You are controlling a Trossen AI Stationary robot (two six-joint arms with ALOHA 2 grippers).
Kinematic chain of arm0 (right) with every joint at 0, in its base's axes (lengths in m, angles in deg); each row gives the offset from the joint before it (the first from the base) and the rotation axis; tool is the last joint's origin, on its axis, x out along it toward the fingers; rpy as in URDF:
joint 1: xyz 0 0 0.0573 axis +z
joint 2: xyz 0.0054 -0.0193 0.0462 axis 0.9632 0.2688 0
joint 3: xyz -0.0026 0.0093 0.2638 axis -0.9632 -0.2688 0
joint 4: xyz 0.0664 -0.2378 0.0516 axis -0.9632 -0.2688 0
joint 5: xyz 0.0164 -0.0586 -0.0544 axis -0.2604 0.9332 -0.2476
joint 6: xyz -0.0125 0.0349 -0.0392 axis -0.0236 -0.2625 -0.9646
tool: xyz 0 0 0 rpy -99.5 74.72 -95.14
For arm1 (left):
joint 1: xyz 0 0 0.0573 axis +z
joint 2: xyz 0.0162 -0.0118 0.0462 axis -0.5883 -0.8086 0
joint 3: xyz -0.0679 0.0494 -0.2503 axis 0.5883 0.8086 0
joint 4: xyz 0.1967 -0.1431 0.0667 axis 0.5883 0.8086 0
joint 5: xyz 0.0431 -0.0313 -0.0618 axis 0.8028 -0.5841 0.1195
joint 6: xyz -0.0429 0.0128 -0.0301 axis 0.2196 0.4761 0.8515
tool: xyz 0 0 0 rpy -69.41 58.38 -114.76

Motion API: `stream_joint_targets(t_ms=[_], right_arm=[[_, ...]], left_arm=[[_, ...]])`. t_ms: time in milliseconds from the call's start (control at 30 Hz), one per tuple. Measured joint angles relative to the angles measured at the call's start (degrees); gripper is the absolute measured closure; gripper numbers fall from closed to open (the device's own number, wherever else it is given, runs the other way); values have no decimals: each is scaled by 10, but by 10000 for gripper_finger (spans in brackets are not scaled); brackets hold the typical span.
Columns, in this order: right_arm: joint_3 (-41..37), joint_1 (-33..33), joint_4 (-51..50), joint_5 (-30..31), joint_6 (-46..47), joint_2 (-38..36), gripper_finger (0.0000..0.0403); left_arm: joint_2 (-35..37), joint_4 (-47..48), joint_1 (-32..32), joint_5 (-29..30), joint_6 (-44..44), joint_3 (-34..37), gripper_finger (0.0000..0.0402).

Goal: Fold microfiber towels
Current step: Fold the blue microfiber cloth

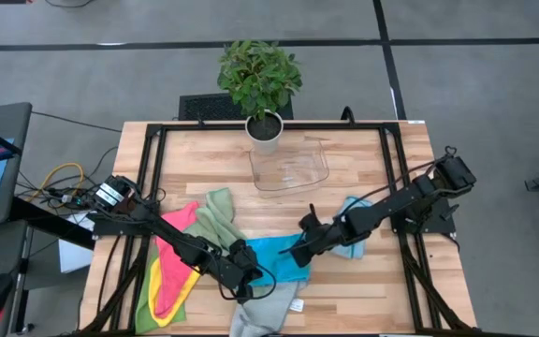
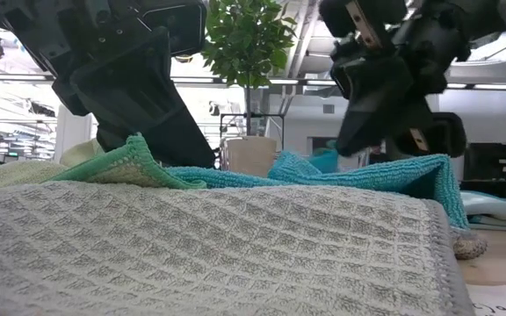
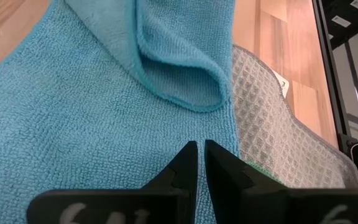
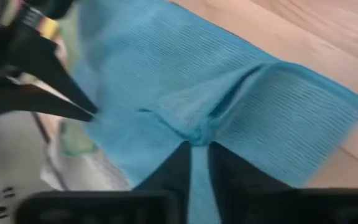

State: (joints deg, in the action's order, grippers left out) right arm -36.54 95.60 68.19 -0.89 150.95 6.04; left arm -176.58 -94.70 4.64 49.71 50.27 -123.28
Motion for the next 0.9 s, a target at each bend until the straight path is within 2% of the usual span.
stream_joint_targets(t_ms=[67, 133, 233, 433, 533, 700, 800, 900], right_arm=[[0, -6, 20, -1, -5, 0, 374], [0, -11, 48, -1, -16, 0, 391], [1, -24, 79, 0, -25, -1, 373], [24, -39, 72, -7, -67, -12, 324], [32, -11, 33, 18, -75, -33, 326], [31, 73, -35, 127, -30, -49, 337], [31, 119, -35, 139, -11, -38, 334], [31, 148, -41, 141, -10, -17, 327]], left_arm=[[0, 0, 0, 0, 0, 0, 381], [0, 0, 0, 0, 0, 0, 381], [0, 0, 0, 0, 1, 0, 381], [2, -34, 0, -5, 25, 1, 381], [17, -88, 5, -5, 8, -4, 381], [36, -158, 22, 25, -41, -21, 381], [30, -153, 39, 48, -64, -24, 381], [12, -130, 58, 5, -72, -23, 381]])
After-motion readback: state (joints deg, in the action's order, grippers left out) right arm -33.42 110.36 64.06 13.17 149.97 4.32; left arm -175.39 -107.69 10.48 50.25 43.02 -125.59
